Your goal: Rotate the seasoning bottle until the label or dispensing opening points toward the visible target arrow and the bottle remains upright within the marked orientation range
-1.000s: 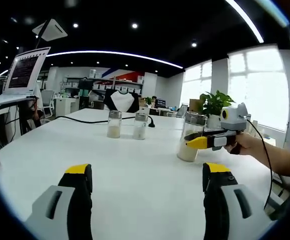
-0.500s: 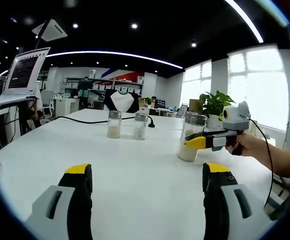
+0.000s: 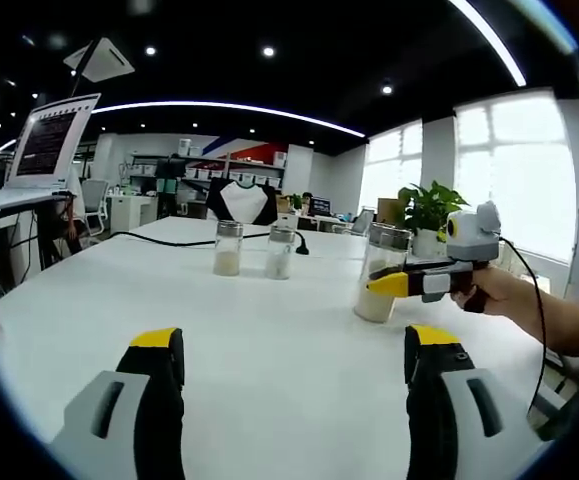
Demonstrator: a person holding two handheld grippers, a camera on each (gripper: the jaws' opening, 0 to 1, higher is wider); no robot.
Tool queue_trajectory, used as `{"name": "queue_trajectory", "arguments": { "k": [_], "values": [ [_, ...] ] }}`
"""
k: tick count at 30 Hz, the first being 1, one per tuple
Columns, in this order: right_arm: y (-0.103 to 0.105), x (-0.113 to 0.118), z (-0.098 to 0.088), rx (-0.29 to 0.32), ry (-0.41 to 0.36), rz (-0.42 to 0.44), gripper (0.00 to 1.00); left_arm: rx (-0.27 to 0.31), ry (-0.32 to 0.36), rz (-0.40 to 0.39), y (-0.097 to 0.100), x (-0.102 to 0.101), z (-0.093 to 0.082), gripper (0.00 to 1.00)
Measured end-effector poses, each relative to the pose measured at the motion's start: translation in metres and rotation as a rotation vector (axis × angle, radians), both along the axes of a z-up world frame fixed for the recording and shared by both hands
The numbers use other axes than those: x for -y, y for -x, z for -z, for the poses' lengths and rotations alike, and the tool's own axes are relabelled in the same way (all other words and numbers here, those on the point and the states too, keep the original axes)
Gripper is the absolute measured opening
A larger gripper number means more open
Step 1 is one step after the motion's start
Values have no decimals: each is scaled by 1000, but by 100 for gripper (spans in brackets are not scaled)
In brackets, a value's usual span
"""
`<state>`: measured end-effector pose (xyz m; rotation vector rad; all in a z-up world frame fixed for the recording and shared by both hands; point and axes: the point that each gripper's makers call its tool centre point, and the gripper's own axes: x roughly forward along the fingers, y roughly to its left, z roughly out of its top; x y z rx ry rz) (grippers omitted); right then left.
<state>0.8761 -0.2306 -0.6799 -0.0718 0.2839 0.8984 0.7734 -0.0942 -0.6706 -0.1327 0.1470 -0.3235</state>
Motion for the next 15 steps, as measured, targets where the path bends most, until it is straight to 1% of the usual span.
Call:
{"name": "queue_trajectory", "arguments": {
  "k": [15],
  "values": [
    [-1, 1, 0, -5, 3, 22, 40, 4, 0, -4, 0, -2, -1, 96]
  ]
}}
